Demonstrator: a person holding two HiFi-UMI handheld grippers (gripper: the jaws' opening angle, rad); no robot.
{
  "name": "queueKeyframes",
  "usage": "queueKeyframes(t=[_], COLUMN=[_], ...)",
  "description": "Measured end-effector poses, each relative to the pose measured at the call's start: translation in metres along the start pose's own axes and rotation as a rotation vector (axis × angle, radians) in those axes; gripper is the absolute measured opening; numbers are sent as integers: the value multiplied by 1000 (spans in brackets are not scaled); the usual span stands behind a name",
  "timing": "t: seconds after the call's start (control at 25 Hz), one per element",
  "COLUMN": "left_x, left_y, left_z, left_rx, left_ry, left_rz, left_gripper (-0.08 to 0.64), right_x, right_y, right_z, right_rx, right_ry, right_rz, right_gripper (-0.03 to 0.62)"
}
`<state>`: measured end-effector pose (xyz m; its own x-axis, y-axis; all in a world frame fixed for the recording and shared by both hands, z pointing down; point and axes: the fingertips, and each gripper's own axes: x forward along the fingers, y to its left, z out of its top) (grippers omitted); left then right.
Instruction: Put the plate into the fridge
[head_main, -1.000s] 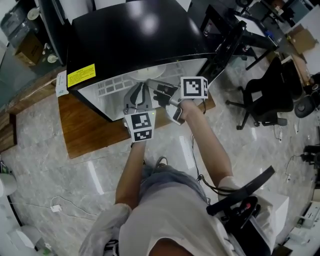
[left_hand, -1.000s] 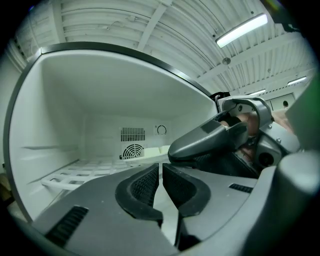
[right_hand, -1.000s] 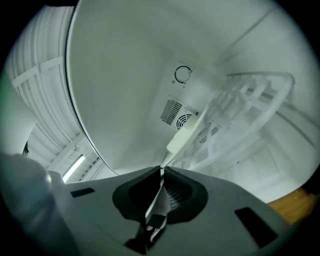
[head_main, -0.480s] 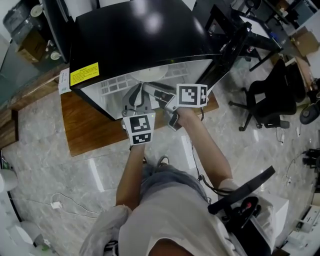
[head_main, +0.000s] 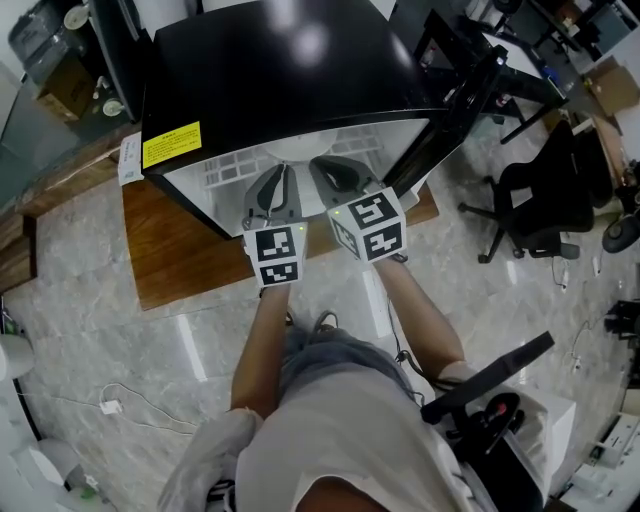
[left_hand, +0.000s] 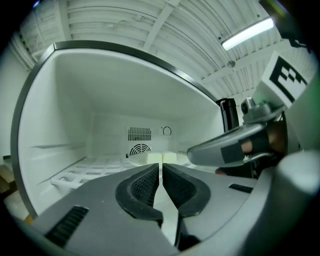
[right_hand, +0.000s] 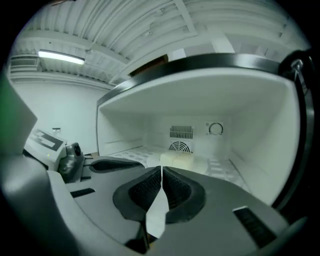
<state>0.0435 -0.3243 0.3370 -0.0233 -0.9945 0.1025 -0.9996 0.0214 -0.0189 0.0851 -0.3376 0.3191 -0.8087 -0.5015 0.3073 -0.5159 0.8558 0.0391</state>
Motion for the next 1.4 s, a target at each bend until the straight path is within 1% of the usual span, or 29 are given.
queueKeyframes(t=[0.04, 0.12, 0.24, 0.32, 0.44, 0.56, 0.72, 0.76, 0.84, 0.96, 1.08, 1.2, 1.4], left_x=[1, 4, 7, 9, 11, 11, 11, 11, 10, 0, -16, -35, -83], left_y=[0, -2, -6, -6, -3, -2, 0, 1, 0, -8, -12, -11, -33], left_z=[1, 4, 5, 4, 3, 4, 3, 2, 3, 11, 21, 39, 59], left_rx=[-9, -8, -7, -9, -20, -27, -26, -33, -37, -30, -37, -62, -80], left_ry=[-2, 3, 12, 17, 19, 20, 24, 29, 36, 26, 5, -38, -109], left_rz=[-3, -3, -5, -7, -6, -4, 2, 4, 7, 10, 18, 29, 61], left_gripper=[37, 37, 37, 37, 37, 37, 37, 37, 37, 37, 37, 36, 32], right_x=[0, 1, 10, 15, 17, 17, 15, 18, 26, 32, 16, -12, -82], right_y=[-6, -15, -24, -25, -23, -23, -13, -13, -16, -21, -19, -5, 28], right_z=[-5, -10, -9, -8, -9, -9, 1, 2, 3, 6, 17, 29, 37], right_rx=[25, 57, 40, 33, 47, 50, -28, -31, -16, 4, 34, 31, 18], right_ry=[10, 1, -13, -6, -26, -29, -25, -19, -10, -44, -99, -132, -207], right_rz=[-21, -54, -99, -89, -57, -42, -53, -55, -54, -53, -47, -50, -66], right_gripper=[25, 25, 23, 23, 23, 23, 23, 23, 23, 23, 23, 25, 23])
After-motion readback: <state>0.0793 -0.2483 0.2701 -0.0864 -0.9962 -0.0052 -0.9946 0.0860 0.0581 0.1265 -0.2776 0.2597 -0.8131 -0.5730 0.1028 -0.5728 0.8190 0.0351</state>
